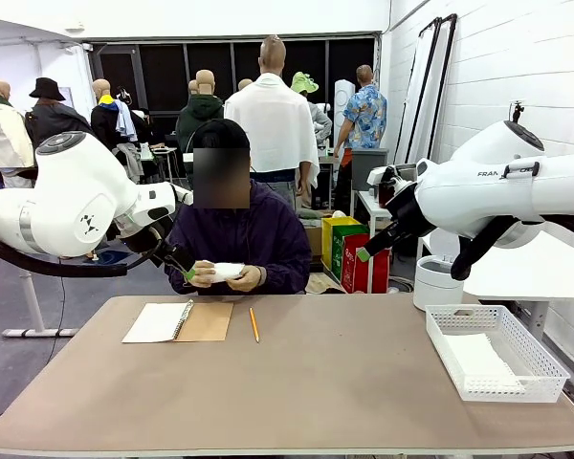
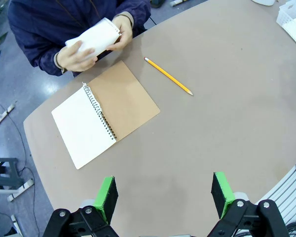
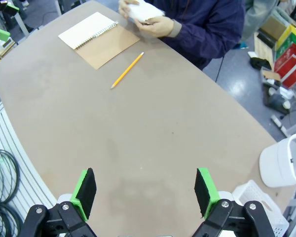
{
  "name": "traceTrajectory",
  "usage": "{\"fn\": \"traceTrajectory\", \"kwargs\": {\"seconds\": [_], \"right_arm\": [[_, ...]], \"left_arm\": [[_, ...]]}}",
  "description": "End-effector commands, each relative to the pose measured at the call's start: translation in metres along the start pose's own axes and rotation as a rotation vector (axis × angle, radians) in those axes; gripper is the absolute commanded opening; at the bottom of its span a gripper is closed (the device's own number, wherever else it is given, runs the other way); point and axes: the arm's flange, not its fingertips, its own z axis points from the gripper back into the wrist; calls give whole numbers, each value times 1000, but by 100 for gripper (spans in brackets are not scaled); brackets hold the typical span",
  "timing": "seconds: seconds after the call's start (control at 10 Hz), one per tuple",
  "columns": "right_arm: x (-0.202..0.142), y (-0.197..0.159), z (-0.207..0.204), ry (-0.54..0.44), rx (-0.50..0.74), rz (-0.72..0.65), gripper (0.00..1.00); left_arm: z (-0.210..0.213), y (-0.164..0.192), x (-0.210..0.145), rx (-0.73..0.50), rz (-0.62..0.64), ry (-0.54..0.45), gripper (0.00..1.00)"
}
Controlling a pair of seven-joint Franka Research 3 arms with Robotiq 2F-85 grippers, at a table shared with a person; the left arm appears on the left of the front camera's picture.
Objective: Sort the paper based on its condition.
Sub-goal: If a person hands you a paper, place it in the Organizing basket , and if it's crumpled, put it in the Trash can.
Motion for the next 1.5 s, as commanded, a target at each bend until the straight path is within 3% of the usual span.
{"fn": "traceTrajectory", "kwargs": {"seconds": [0.0, 1.4], "right_arm": [[0, 1, 0, 1, -5, 2, 100], [0, 1, 0, 1, -5, 2, 100]], "left_arm": [[0, 1, 0, -2, 1, 0, 100], [0, 1, 0, -2, 1, 0, 100]]}}
